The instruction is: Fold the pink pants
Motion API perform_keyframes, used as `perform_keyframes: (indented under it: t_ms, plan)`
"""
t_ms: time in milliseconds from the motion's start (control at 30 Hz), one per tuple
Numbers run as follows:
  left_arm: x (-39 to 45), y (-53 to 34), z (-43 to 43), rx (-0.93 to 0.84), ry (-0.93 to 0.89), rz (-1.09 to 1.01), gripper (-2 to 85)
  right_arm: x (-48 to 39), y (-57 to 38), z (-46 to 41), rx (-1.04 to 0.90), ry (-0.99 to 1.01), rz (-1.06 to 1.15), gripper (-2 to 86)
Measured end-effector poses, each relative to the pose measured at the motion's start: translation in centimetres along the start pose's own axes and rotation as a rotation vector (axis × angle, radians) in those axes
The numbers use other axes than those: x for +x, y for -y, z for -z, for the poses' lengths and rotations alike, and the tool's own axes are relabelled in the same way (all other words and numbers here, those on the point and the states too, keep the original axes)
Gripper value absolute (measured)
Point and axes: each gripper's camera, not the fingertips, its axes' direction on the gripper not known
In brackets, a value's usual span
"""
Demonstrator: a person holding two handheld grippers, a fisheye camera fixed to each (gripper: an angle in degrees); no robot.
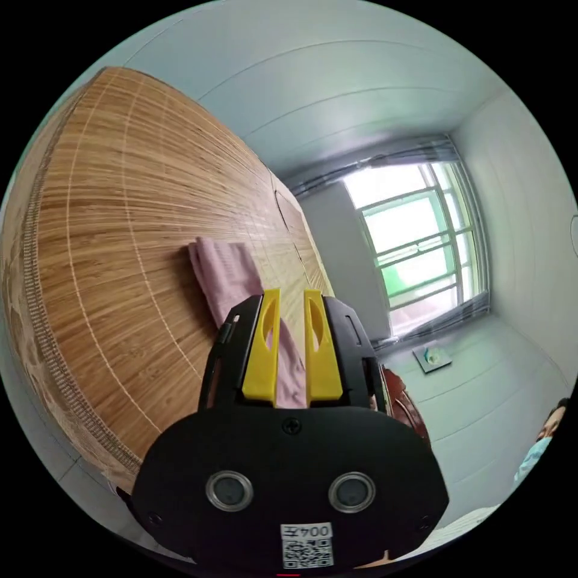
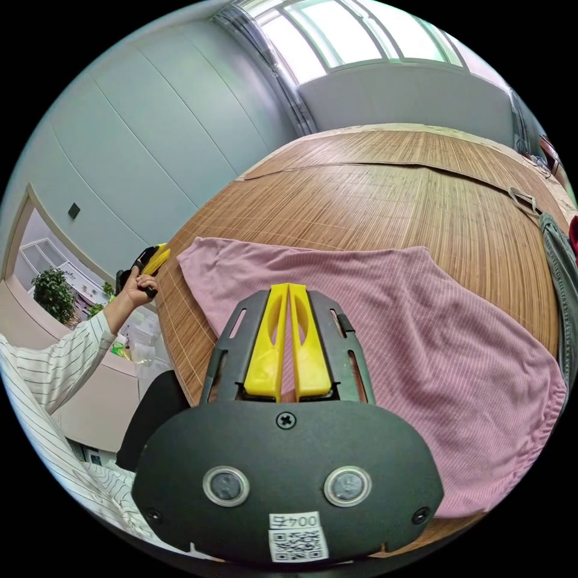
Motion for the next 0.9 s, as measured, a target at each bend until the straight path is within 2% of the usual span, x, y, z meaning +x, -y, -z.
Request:
perform_keyframes:
  t_ms: [267,433,900]
  plan:
    - [-10.3,-1.9,1.0,0.054,-0.059,0.192,9.0,0.4,-0.8,-0.2,0.027,-0.032,0.002,-0.7]
    - [-14.4,-2.4,0.6,-0.001,-0.059,0.227,9.9,0.6,-1.8,-0.3,0.034,-0.046,0.010,-0.7]
    - [-15.4,3.5,-4.8,-0.184,0.070,0.158,15.1,2.0,-5.1,-0.3,0.062,-0.054,-0.008,-0.8]
